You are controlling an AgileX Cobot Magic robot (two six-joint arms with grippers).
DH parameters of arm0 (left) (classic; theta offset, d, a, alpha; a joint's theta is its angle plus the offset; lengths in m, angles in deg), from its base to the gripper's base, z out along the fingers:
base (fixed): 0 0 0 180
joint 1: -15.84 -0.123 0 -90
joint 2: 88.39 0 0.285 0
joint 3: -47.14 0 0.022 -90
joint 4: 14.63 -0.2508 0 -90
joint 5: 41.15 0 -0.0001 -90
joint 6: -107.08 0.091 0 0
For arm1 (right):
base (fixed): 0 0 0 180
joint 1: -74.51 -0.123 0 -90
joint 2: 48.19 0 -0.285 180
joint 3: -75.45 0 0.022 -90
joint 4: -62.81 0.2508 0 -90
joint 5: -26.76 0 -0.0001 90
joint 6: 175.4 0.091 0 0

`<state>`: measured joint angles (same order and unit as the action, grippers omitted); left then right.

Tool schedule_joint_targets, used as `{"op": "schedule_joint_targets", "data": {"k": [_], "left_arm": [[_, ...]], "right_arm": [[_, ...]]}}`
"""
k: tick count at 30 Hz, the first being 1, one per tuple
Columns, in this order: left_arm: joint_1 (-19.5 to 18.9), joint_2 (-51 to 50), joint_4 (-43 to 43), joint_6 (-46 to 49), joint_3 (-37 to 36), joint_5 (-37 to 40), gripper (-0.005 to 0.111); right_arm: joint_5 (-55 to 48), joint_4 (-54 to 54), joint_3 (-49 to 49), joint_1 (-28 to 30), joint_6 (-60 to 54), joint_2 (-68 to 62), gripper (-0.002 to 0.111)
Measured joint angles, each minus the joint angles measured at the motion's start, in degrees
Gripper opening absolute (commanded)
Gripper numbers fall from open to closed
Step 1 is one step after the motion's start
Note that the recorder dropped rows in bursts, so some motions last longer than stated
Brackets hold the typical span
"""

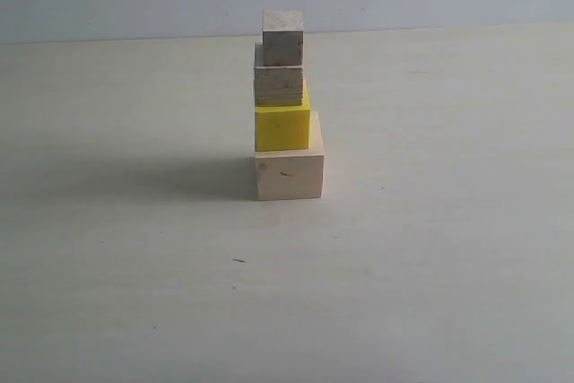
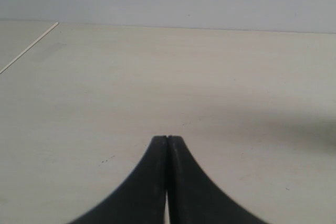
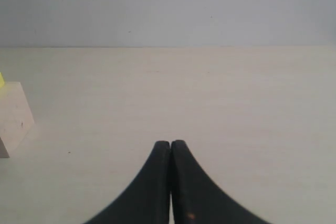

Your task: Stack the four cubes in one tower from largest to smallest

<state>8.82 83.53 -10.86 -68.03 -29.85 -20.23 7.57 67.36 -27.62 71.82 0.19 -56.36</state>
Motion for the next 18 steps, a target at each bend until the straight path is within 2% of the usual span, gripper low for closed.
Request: {"op": "schedule_joint_targets", "data": {"k": [18], "left_arm": [[0.0, 0.0, 0.0, 0.0, 0.0, 0.0, 0.0]], "right_arm": [[-0.38, -0.12, 0.0, 0.0, -0.1, 0.0, 0.0]]}}
